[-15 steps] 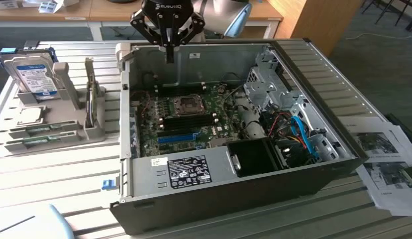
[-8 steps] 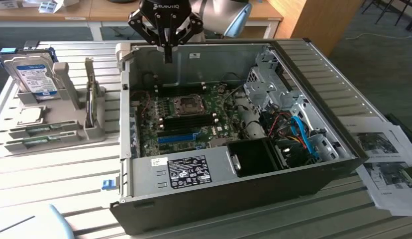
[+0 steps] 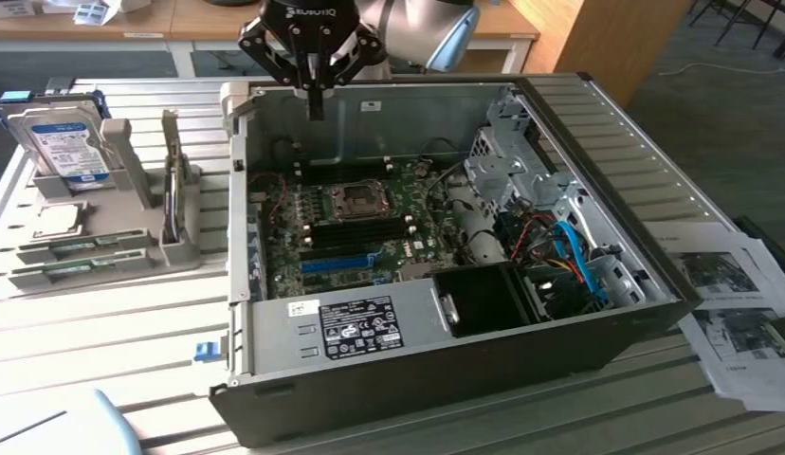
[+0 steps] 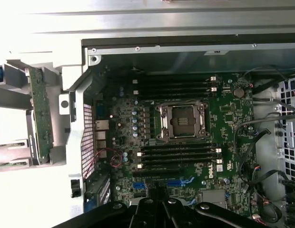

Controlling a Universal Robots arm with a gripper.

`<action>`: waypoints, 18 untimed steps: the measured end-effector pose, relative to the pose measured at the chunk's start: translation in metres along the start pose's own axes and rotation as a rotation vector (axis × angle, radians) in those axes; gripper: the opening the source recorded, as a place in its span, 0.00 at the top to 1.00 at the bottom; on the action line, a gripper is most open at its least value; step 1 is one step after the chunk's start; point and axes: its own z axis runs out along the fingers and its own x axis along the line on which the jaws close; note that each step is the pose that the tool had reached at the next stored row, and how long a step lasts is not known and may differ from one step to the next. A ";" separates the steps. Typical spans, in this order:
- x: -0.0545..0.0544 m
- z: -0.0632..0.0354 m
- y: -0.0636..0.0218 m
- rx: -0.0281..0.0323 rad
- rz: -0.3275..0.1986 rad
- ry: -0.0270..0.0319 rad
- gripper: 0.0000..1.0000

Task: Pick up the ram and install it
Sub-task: 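Reach for the ram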

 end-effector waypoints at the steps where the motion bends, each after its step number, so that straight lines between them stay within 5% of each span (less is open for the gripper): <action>1: 0.001 0.0000 -0.0001 0.0000 0.000 0.0001 0.91; 18: 0.017 -0.0005 -0.0013 0.0000 0.000 0.0004 0.91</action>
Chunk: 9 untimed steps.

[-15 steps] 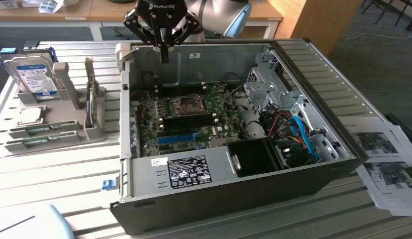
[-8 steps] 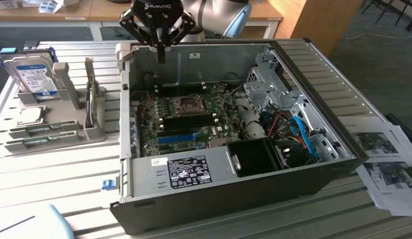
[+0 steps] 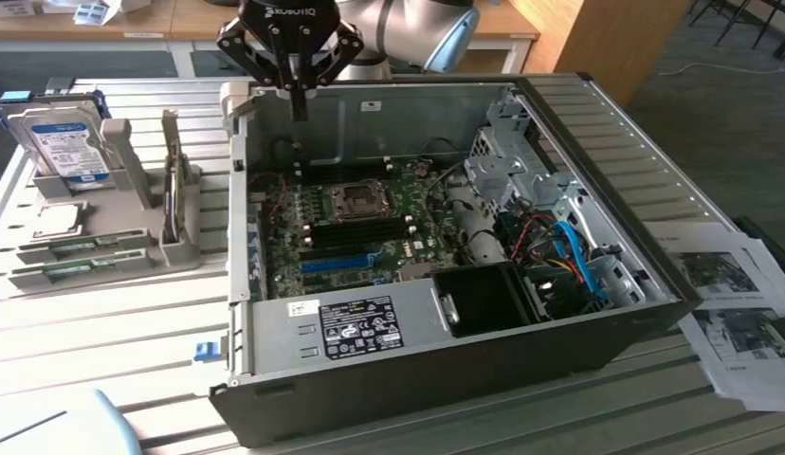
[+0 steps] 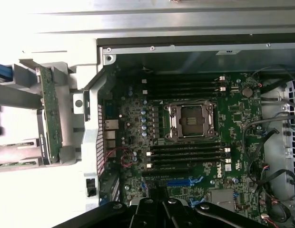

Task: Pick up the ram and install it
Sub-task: 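Reach for the ram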

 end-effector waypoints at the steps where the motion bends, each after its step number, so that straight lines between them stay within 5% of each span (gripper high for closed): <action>1: 0.001 0.0000 -0.0001 0.0000 0.000 0.0000 0.91; 9: 0.010 -0.0002 -0.0007 0.0000 0.000 0.0002 0.91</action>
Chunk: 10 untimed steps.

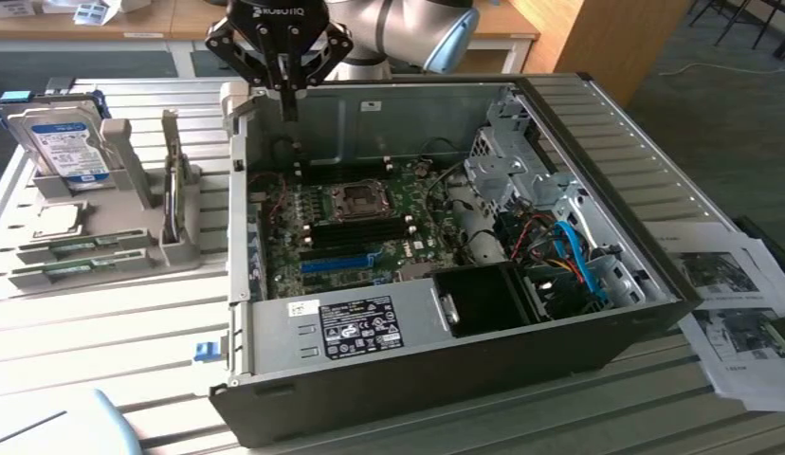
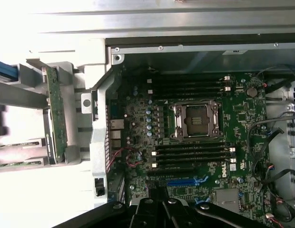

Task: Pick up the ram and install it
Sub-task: 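Reach for the ram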

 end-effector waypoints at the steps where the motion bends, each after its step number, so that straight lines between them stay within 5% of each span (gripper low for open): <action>1: 0.001 -0.0001 -0.0001 0.0000 0.000 0.0001 0.91; 10: 0.011 -0.0004 -0.0009 0.0001 0.000 0.0004 0.91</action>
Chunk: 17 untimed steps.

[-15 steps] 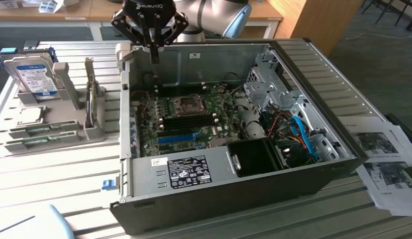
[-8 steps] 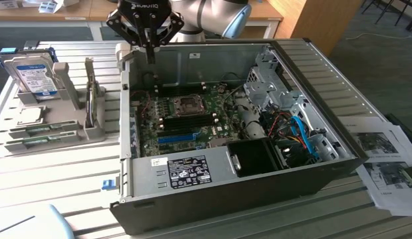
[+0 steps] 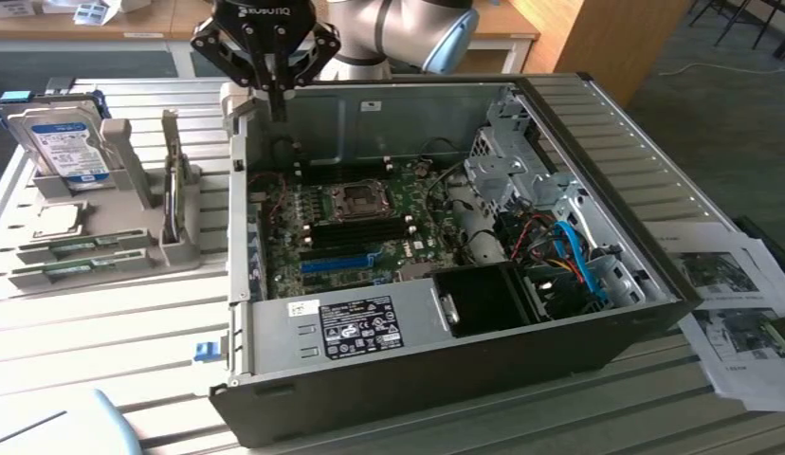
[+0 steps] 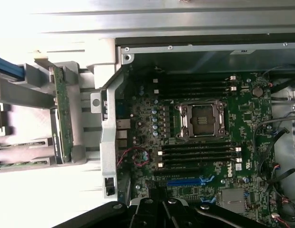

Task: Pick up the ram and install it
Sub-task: 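Reach for the ram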

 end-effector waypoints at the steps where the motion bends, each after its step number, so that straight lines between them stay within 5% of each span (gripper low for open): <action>1: 0.001 0.0000 -0.0001 -0.0001 0.000 -0.0001 0.91; 17: 0.020 -0.0005 -0.0015 -0.0001 0.000 0.0001 0.91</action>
